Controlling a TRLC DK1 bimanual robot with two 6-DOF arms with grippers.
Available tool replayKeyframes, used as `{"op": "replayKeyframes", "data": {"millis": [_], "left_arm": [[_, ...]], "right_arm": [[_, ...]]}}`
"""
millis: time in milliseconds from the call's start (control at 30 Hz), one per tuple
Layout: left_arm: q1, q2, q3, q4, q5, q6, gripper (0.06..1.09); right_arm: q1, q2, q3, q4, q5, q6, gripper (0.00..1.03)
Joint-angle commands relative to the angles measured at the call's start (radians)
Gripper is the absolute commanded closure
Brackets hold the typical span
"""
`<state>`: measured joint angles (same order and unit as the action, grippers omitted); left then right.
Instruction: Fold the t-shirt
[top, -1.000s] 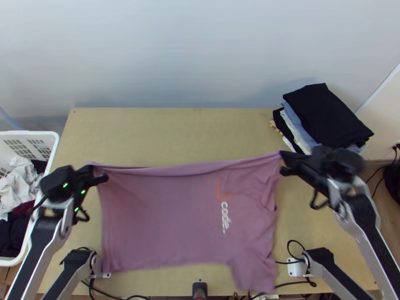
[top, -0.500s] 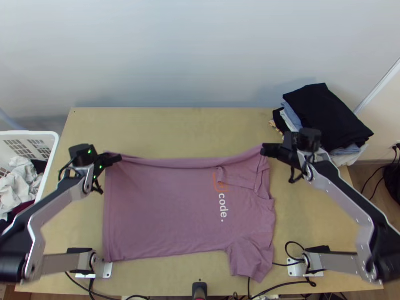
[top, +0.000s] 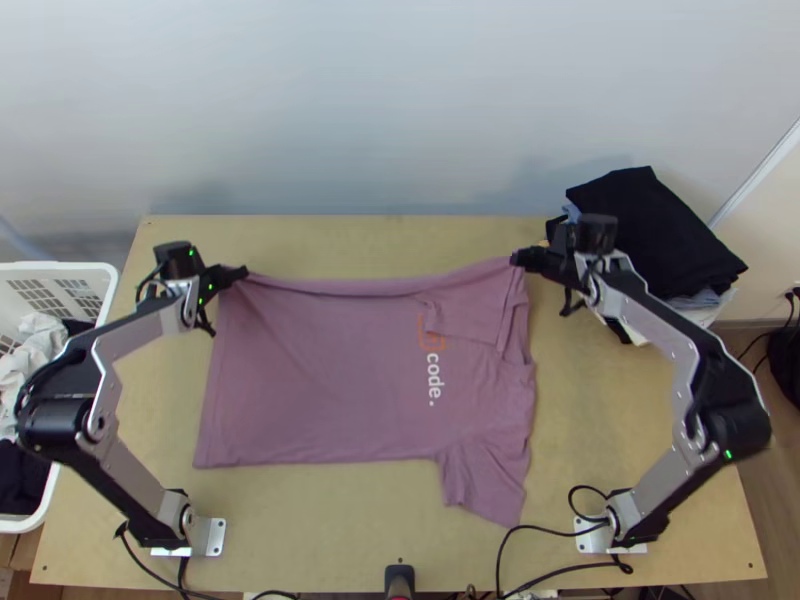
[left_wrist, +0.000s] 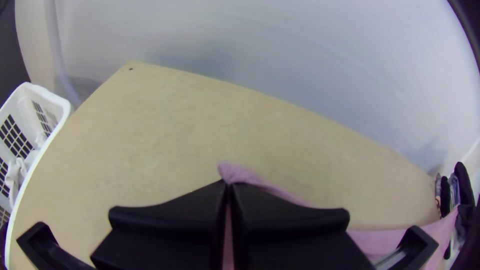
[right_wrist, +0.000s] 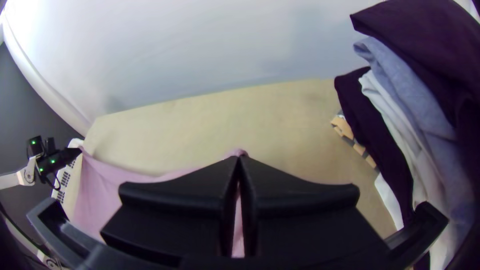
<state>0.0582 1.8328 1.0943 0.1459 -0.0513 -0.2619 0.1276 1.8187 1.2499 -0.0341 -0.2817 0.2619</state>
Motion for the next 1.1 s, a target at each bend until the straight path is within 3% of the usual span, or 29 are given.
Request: {"op": "replayKeyframes", "data": {"millis": [0, 333, 533, 1067], "left_arm": [[0.009, 0.08, 0.124, -0.046, 0.005, -0.008, 1.05], [0.019, 0.177, 0.355, -0.322, 0.03, -0.056, 1.05], [0.052, 0.102, 0.289, -0.367, 0.059, -0.053, 1.05], [0.104, -0.127, 0.068, -0.37, 0.165, -0.056, 1.05]], "right_arm": [[-0.016, 0.087, 0.138, -0.062, 0.01, 0.022, 1.0], [-0.016, 0.22, 0.405, -0.334, 0.009, 0.042, 1.0], [-0.025, 0.195, 0.381, -0.418, 0.009, 0.039, 1.0], [-0.02, 0.005, 0.148, -0.438, 0.009, -0.004, 1.0]]}}
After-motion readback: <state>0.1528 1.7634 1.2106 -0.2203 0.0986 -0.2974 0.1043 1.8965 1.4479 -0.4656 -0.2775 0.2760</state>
